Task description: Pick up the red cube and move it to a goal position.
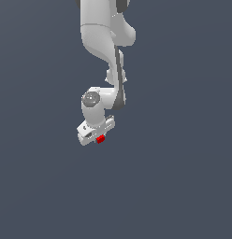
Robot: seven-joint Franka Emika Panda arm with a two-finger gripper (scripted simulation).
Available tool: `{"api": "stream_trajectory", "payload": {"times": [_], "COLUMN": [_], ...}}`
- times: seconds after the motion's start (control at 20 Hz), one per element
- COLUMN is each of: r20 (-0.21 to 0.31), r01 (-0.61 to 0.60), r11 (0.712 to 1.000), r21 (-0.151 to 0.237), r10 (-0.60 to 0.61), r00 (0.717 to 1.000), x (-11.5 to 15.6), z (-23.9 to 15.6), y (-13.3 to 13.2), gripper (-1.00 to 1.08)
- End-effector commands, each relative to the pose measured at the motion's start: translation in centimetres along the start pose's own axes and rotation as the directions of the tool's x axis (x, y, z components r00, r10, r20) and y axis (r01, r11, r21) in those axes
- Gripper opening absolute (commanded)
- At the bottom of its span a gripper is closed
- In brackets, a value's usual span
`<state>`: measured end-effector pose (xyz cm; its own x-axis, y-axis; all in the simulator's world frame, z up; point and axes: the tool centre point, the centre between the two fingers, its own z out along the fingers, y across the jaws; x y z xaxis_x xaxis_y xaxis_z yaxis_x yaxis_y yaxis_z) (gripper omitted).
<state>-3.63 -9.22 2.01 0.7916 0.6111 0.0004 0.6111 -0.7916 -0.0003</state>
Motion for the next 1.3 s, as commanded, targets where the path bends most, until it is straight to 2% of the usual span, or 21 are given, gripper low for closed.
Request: {"api": "stream_trajectory", "payload": {"times": [0.0, 0.65, 0.95, 1.25], "r20": [0.0, 0.0, 0.0, 0.001], "r01": [0.002, 0.001, 0.001, 0.002], "r11": [1.0, 1.0, 1.0, 1.0], "r21": [0.0, 0.0, 0.0, -0.001], "r10": [-0.002, -0.001, -0.001, -0.002], "r00": [1.0, 1.0, 1.0, 1.0], "x": [0.0, 0.4, 1.7, 4.0], "z": [0.0, -0.8, -3.3, -7.4], "y": [0.0, -0.8, -3.2, -7.3], "gripper": [-1.0, -1.0, -1.0, -1.0]}}
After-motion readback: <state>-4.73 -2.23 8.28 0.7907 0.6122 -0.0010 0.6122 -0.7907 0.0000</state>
